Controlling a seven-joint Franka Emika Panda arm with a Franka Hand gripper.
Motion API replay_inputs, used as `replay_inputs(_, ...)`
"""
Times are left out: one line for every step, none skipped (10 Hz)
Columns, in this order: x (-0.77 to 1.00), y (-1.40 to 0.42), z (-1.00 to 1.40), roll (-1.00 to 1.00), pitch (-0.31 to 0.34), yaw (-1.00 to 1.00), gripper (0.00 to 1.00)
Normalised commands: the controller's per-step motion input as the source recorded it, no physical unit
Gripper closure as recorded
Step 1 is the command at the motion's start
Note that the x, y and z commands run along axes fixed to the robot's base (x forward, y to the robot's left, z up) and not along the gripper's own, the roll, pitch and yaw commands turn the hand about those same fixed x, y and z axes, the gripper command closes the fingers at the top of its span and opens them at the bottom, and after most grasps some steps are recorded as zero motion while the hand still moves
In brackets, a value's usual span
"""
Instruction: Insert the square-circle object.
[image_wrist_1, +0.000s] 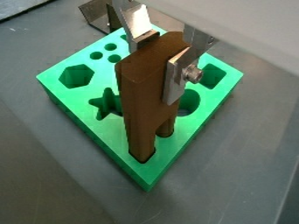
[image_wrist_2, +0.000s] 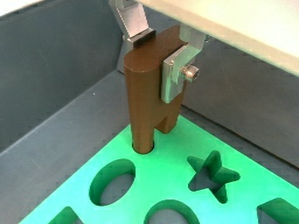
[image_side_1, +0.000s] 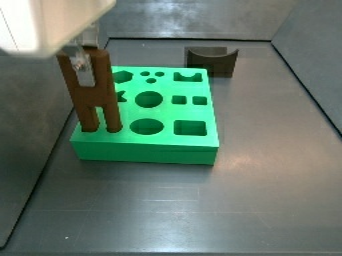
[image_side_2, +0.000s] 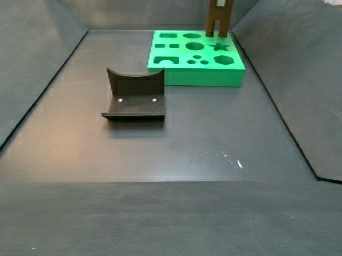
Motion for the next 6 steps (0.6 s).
replay_inputs(0.02,-0.04,-0.61,0.34,-0.076,0.00,1.00)
replay_inputs(0.00,0.00,-0.49,0.23,-0.107,0.06,1.00)
replay_inputs(0.01,0.00,-0.39,0.07,-0.073,0.09,1.00)
replay_inputs(0.00,0.01,-0.35,0.00,-0.110,0.02,1.00)
replay_inputs(0.00,0.00,-0.21,-0.08,-0.093,0.00,1.00)
replay_inputs(0.02,0.00,0.00,0.00,0.019,0.00,1.00)
